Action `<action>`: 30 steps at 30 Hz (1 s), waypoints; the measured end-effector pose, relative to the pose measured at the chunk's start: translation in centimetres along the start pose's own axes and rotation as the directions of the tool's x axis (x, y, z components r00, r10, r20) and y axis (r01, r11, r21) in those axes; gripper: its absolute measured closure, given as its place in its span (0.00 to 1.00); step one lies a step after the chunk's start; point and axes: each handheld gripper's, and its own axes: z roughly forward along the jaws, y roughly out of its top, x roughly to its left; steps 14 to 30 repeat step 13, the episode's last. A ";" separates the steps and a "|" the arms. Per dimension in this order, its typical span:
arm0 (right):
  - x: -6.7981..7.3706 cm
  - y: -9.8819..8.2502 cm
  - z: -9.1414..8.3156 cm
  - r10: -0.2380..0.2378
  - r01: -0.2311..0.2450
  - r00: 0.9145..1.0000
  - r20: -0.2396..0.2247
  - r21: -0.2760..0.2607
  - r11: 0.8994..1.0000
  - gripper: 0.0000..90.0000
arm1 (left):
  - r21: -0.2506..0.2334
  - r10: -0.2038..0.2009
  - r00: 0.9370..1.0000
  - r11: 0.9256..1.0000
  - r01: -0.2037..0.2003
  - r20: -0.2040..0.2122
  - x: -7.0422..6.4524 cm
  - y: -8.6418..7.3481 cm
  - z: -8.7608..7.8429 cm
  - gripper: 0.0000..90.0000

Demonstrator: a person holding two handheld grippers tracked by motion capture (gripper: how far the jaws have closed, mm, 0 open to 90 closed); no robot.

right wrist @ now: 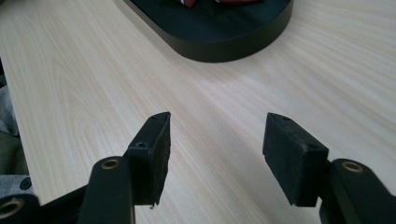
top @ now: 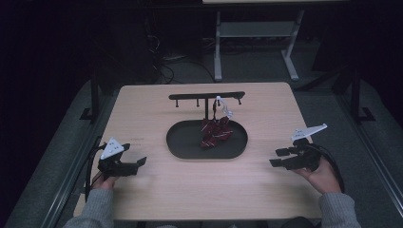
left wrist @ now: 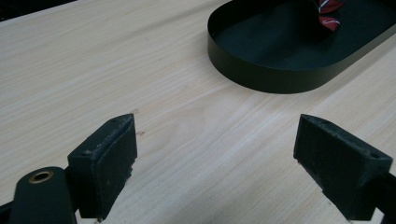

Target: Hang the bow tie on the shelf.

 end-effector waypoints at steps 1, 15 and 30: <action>0.0 -0.3 0.0 0.002 -0.002 1.000 -0.001 -0.004 1.000 0.46 | 0.002 0.001 1.000 1.000 -0.001 0.000 0.0 0.0 0.0 0.14; 2.0 -3.1 0.3 0.014 -0.012 1.000 0.021 -0.096 0.995 0.41 | 0.000 0.007 1.000 1.000 -0.007 -0.001 -0.1 0.0 0.1 0.14; 2.0 -3.1 0.3 0.014 -0.012 1.000 0.021 -0.096 0.995 0.41 | 0.000 0.007 1.000 1.000 -0.007 -0.001 -0.1 0.0 0.1 0.14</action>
